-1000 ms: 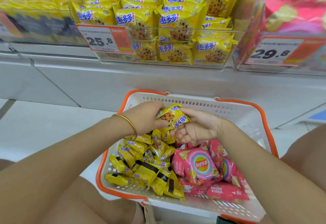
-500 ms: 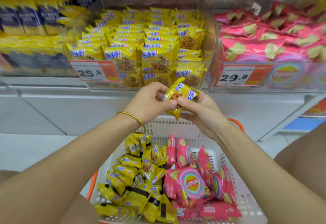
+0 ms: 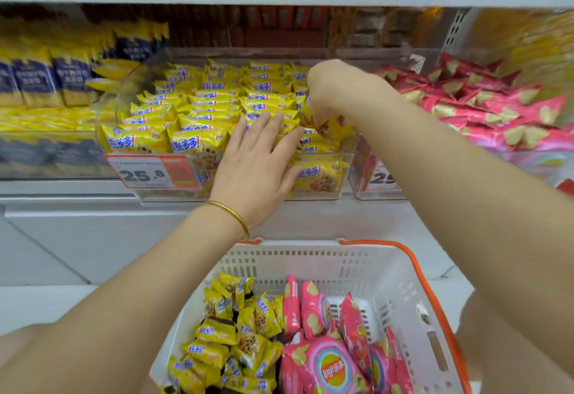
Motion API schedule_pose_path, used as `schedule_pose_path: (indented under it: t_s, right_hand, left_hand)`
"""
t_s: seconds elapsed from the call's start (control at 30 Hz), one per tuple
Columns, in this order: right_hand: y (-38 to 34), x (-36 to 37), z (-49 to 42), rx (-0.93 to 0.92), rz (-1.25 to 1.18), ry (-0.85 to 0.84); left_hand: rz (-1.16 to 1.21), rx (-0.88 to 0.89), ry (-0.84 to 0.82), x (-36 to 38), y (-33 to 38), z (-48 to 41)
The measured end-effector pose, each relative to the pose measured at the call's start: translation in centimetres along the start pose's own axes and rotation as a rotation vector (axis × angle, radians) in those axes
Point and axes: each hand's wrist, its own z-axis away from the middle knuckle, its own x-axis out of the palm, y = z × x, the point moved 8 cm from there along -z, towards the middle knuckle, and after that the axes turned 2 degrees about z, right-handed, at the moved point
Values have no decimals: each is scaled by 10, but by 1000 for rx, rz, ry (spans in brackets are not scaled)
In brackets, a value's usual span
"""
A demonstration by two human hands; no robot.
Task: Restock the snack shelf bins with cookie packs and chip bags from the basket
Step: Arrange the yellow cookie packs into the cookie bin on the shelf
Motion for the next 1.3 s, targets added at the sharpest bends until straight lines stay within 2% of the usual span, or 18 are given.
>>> schedule_pose_path:
  t_s: [0.07, 0.27, 0.4, 0.6, 0.67, 0.8, 0.9, 0.97, 1.1, 1.17, 1.23, 1.3]
  right_hand:
    - [-4, 1, -13, -20, 124, -70]
    - [-7, 12, -46, -127, 96, 57]
    - [5, 21, -45, -136, 67, 153]
    - [-5, 25, -44, -200, 100, 115]
    - [3, 16, -39, -182, 35, 150]
    - [15, -10, 8, -167, -168, 363]
    - [10, -6, 60, -218, -434, 417]
    - [-11, 28, 78, -284, -547, 291]
    - [-81, 166, 80, -390, -465, -238]
    - [-106, 243, 87, -397, -428, -447]
    - [-122, 307, 99, -361, -452, -575]
    - [-134, 357, 114, -284, -530, -665]
  left_hand:
    - [-4, 1, 6, 0, -3, -1]
    - [-4, 29, 35, -1, -5, 0]
    - [-5, 37, 34, 1, -6, 1]
    - [10, 63, -19, 3, -9, 1]
    - [34, 86, 19, -5, -7, 6]
    - [58, 148, 167, -34, 8, 27]
    - [33, 149, 162, -40, 13, 49]
    - [4, 143, 24, -22, 11, 66]
    - [-50, 109, -336, 33, -9, 106]
    - [-88, 91, -462, 51, -20, 126]
    - [-73, 34, -570, 61, -32, 140]
    - [-86, 22, -576, 64, -39, 150]
